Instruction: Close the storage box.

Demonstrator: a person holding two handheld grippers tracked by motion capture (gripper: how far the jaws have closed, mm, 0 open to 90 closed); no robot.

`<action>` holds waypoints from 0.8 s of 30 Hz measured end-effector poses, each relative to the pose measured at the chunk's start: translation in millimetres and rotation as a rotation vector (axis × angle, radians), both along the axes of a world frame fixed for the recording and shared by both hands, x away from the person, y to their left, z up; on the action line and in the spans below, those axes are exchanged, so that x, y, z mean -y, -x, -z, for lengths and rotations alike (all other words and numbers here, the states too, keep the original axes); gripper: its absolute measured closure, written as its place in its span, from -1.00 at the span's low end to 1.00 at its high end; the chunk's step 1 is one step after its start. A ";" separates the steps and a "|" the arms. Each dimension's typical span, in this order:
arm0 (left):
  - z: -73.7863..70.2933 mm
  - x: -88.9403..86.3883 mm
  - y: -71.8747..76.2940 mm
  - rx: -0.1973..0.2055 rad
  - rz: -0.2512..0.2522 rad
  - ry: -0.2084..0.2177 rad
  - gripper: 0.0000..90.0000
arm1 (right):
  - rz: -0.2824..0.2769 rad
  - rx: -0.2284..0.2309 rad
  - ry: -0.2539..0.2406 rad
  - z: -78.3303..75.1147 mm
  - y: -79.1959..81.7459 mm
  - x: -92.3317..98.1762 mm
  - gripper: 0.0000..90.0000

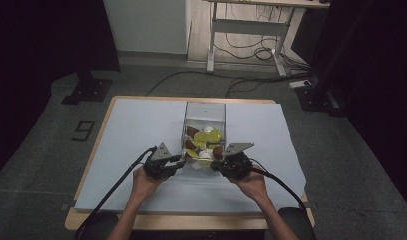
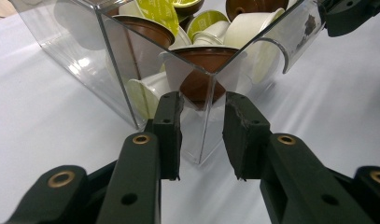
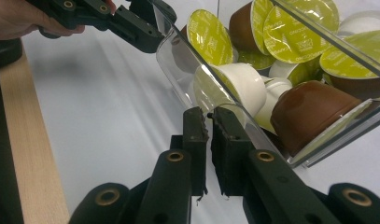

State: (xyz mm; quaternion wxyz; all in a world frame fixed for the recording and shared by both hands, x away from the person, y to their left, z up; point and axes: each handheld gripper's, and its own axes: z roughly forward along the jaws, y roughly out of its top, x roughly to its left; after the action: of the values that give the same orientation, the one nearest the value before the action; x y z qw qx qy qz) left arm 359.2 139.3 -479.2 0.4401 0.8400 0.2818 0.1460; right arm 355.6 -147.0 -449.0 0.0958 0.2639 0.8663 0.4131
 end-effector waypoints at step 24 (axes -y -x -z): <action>14.9 -8.5 4.4 -0.053 -0.014 -0.017 -0.05 | 0.028 0.033 0.024 -0.9 -5.9 -4.8 0.85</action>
State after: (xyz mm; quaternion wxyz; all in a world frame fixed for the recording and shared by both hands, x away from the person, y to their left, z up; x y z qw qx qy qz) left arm 354.8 147.8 -494.1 0.4241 0.8454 0.2977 0.1292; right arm 361.4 -142.2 -448.1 0.1191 0.2680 0.8658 0.4055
